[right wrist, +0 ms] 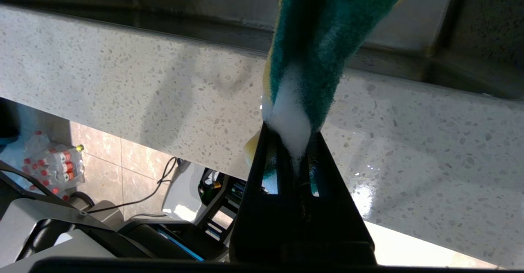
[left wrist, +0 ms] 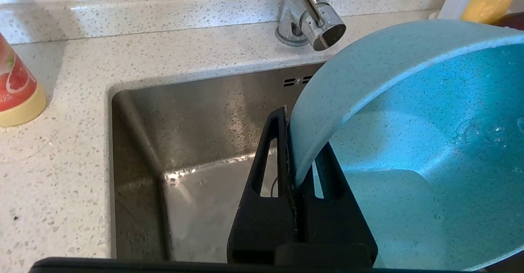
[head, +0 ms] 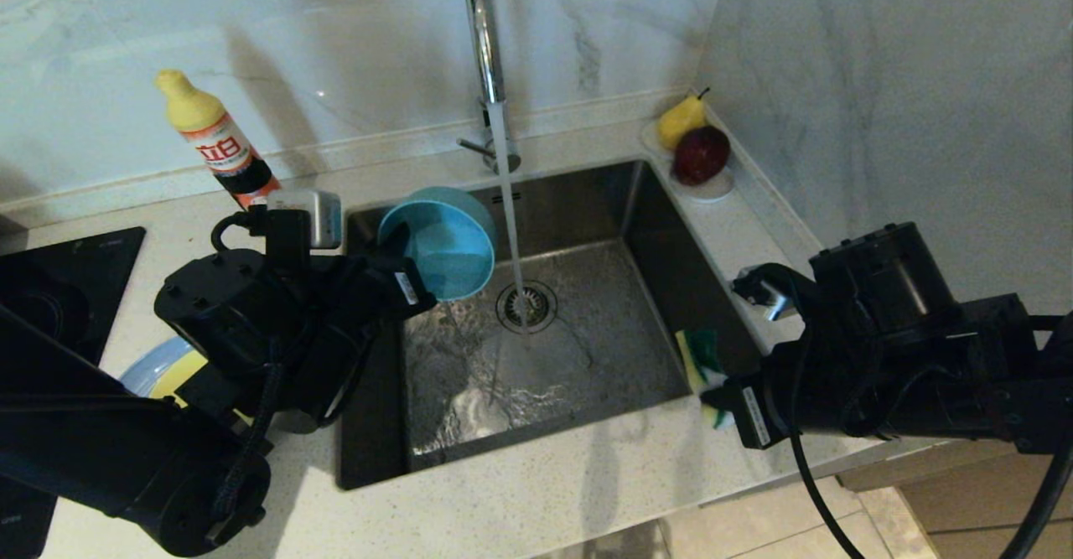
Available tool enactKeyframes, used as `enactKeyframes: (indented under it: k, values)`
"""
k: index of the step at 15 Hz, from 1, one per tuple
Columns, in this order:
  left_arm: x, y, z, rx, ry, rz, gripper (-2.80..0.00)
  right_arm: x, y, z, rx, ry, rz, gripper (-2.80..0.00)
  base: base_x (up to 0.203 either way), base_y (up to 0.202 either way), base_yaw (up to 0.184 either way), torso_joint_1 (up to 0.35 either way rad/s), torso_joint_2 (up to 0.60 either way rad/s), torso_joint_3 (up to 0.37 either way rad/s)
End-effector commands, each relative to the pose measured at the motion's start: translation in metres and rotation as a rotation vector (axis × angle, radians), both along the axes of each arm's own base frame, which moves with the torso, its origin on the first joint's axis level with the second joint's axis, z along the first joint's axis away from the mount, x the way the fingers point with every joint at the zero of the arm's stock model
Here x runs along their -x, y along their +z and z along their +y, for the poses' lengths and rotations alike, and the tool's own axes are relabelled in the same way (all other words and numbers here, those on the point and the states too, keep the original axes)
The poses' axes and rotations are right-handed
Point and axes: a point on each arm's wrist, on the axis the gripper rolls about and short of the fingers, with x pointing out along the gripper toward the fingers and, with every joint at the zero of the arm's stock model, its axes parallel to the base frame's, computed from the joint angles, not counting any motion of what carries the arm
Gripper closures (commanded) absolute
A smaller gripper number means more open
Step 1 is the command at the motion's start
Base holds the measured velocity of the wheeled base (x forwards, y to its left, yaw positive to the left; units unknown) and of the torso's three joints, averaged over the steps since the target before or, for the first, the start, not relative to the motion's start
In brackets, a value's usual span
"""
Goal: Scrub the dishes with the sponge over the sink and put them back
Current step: Wash the bowl
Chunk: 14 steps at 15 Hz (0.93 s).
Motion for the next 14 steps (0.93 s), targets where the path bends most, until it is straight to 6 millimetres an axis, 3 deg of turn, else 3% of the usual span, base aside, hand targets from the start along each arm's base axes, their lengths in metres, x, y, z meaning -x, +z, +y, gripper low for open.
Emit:
enactKeyframes:
  k: [1,7,14]
  values:
    - [-0.001,0.002,0.0,0.001,-0.001,-0.015,0.0,-0.001,-0.001,0.001,0.0,0.001,0.003,0.0,0.0,0.0,0.0,0.0,0.0,0.0]
    - [0.004,0.01,0.001,-0.013,-0.02,-0.043,0.0,-0.001,0.0,0.001,-0.002,0.001,0.001,0.0,0.0,0.0,0.0,0.0,0.0,0.0]
    - [0.018,0.054,0.007,-0.01,-0.022,-0.199,0.0,-0.004,-0.001,0.003,-0.018,0.002,-0.025,0.0,0.0,0.0,0.0,0.0,0.0,0.0]
